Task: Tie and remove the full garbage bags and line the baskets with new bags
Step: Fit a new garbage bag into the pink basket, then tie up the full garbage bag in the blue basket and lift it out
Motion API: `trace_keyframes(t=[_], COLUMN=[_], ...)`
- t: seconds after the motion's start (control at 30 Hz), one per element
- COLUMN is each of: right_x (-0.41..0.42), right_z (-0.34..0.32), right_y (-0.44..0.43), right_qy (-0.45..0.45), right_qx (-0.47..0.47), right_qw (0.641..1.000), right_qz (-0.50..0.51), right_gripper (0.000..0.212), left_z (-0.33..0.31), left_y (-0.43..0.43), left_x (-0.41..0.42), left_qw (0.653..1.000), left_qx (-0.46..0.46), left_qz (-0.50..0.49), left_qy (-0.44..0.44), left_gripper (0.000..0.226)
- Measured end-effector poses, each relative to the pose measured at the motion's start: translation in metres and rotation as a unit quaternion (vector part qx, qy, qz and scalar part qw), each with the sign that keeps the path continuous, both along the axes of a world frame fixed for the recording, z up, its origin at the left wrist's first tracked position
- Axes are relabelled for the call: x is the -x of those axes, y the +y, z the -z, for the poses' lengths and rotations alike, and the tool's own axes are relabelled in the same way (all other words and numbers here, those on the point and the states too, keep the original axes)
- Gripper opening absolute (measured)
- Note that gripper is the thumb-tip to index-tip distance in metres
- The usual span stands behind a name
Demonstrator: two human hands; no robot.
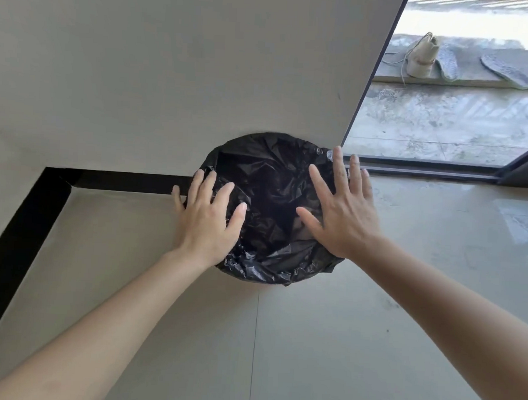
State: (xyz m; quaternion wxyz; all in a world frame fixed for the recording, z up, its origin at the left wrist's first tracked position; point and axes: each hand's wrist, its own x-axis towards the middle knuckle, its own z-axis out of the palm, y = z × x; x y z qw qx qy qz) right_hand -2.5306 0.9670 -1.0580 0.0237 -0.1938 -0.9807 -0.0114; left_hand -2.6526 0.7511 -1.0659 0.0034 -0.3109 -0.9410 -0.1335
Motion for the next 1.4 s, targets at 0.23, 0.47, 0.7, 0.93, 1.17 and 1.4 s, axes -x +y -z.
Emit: trace_keyframes(t=[0.23,0.47,0.7,0.93,1.17,1.4], right_x=[-0.011,-0.044,-0.142,-0.301,-0.536,-0.792], right_z=[-0.145,-0.399,-0.711,-0.93,-0.985,-1.008], right_y=[-0.003,0.032,0.085,0.079,-0.021,-0.208], right_qy=[0.063,0.098,0.12,0.112,0.058,0.006], right_qx=[0.033,0.04,-0.06,-0.206,-0.26,-0.282], right_qw=[0.997,0.994,0.986,0.946,0.864,0.698], right_qz=[-0.012,0.031,0.1,0.222,0.428,0.658], right_gripper=[0.077,0.081,0.081,0.075,0.075,0.074], left_z=[-0.15,-0.411,-0.732,-0.952,-0.988,-1.02], left_y=[0.0,0.045,0.135,0.201,0.232,0.174], left_x=[-0.002,-0.011,-0.061,-0.174,-0.377,-0.69], left_qw=[0.999,0.99,0.958,0.889,0.788,0.608], left_qx=[0.013,0.026,-0.076,-0.169,-0.226,-0.261], left_qz=[0.021,0.103,0.216,0.358,0.548,0.739], left_qy=[0.025,0.094,0.173,0.229,0.169,0.121], left_gripper=[0.066,0.067,0.064,0.062,0.067,0.069])
